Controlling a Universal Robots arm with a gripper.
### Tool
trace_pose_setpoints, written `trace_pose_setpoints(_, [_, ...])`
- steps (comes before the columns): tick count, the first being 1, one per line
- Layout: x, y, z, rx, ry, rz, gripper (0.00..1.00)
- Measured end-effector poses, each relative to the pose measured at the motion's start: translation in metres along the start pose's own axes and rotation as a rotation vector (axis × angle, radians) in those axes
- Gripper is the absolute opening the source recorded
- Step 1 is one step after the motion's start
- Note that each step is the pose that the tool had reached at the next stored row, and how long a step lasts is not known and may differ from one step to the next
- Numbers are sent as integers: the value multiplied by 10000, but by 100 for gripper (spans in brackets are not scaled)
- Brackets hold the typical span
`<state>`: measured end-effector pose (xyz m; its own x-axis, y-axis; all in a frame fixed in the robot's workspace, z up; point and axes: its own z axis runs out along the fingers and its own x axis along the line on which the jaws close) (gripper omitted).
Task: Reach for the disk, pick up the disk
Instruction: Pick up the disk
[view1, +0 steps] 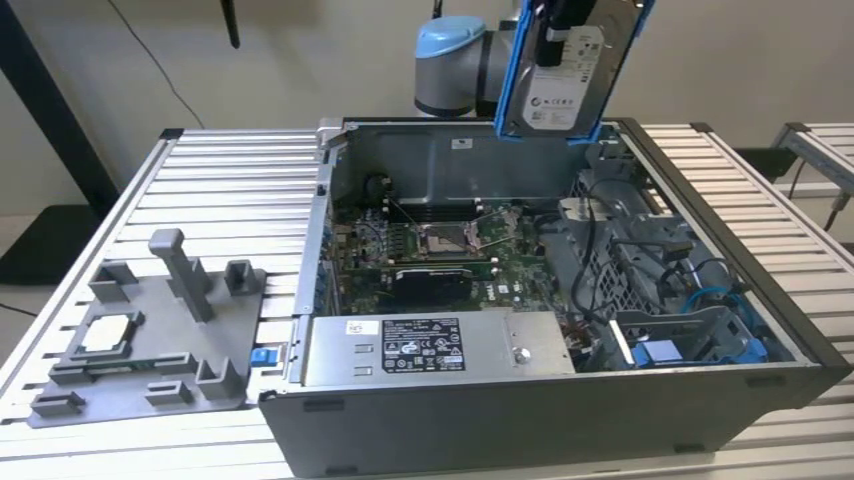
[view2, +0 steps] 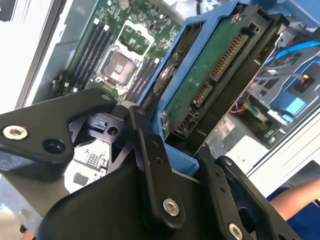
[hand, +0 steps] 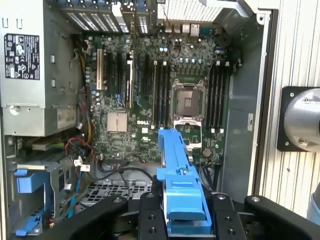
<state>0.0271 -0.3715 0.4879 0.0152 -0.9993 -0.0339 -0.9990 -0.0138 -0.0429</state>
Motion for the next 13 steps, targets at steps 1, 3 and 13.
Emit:
trace_pose_setpoints(1, [3,-33,1,0,-1,1,0])
trace_pose_setpoints(3, [11,-111,5,0,-6,1,0])
trace_pose_setpoints(13, [47,-398,16,1,-13,2,0])
